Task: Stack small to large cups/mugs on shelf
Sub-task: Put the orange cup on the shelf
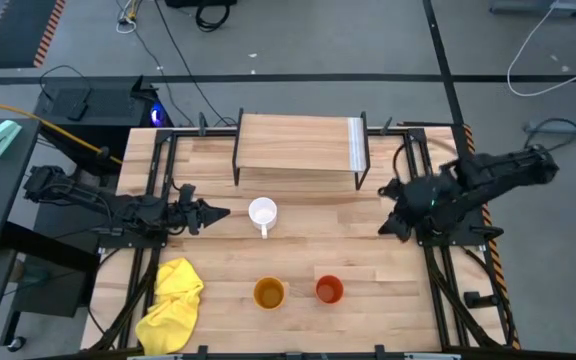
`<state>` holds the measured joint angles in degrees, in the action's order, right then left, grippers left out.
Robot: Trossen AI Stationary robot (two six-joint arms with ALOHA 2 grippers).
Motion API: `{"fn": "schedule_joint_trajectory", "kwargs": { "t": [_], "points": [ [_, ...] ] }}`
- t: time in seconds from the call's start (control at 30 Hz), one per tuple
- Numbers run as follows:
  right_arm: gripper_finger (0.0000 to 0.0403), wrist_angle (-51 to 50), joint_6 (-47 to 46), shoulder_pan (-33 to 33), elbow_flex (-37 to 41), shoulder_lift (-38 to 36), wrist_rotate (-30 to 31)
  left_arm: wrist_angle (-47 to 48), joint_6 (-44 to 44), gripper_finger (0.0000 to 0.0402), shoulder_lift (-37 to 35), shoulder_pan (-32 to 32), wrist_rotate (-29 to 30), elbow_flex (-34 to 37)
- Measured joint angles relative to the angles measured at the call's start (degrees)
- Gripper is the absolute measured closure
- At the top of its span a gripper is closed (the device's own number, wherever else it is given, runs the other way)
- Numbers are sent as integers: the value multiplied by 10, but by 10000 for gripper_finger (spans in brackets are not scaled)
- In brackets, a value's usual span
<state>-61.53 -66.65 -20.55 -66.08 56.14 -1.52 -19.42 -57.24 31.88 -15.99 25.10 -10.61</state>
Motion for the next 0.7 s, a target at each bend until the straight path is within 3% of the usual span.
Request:
{"fn": "schedule_joint_trajectory", "kwargs": {
  "t": [0.13, 0.27, 0.53, 0.7],
  "points": [
    [324, 1, -69, -57, 0, 51, 44, 0, 0, 370, 0, 0, 0, 0],
    [324, 7, -109, -90, 0, 110, 48, 0, 0, 373, 0, 0, -1, 0],
    [324, 101, -127, -118, -1, 217, 46, 10, -1, 383, 0, 0, -23, 0],
    [325, 89, -127, -119, -35, 261, 45, 9, -2, 380, 0, 0, -23, 0]
  ]
}}
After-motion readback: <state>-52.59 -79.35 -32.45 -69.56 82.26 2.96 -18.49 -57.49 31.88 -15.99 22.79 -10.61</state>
